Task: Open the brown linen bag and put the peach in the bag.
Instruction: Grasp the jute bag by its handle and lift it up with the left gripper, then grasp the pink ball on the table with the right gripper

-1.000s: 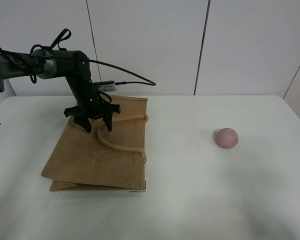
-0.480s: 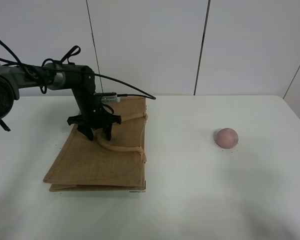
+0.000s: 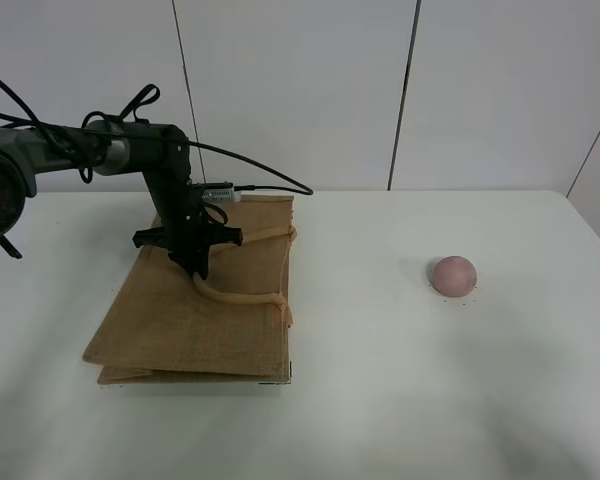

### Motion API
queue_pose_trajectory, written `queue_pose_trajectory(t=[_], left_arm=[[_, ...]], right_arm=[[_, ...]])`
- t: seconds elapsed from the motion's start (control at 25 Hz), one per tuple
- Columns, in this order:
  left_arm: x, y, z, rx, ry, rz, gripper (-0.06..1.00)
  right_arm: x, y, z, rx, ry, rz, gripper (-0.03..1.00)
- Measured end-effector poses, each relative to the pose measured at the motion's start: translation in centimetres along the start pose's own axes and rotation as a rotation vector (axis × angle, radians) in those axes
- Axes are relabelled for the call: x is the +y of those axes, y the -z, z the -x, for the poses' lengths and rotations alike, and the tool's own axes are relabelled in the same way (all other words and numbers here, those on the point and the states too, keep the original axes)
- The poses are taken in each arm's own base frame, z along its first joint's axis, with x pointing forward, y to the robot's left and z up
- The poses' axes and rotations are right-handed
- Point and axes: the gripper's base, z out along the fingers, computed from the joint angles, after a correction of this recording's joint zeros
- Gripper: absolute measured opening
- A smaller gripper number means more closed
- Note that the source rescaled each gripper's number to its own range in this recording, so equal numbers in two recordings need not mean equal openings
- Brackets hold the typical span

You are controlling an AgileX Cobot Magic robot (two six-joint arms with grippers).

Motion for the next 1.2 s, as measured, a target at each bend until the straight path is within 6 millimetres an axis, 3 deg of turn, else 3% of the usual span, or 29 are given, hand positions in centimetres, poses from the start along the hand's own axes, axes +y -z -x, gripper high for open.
queue_pose_trajectory(t=[0.12,0.28,0.52,0.72,0.92,1.2], left_arm=[[-0.2,3.4,0.2,-0.036,-0.017,-0.004,0.01],[-0.5,11.0,0.0,-0.164,-0.045,-0.036,0.01],[-0.3,21.3,-2.8,-0.379,-0.075,-0.085,0.00],[0.3,27.1,-5.9,-0.515,-0.086,-0.115,0.00],[0.5,30.1,-8.1,-0.584,-0.105,-0.155,0.00],[0.2,30.3,-8.3,-0.581,-0.113,-0.186,0.00]], right_arm=[[0.0,0.0,0.0,0.000,0.000,0.000,1.00],[0.0,0.0,0.0,0.000,0.000,0.000,1.00],[0.0,0.0,0.0,0.000,0.000,0.000,1.00],[0.0,0.0,0.0,0.000,0.000,0.000,1.00],[0.0,0.0,0.0,0.000,0.000,0.000,1.00],[0.0,0.0,0.0,0.000,0.000,0.000,1.00]])
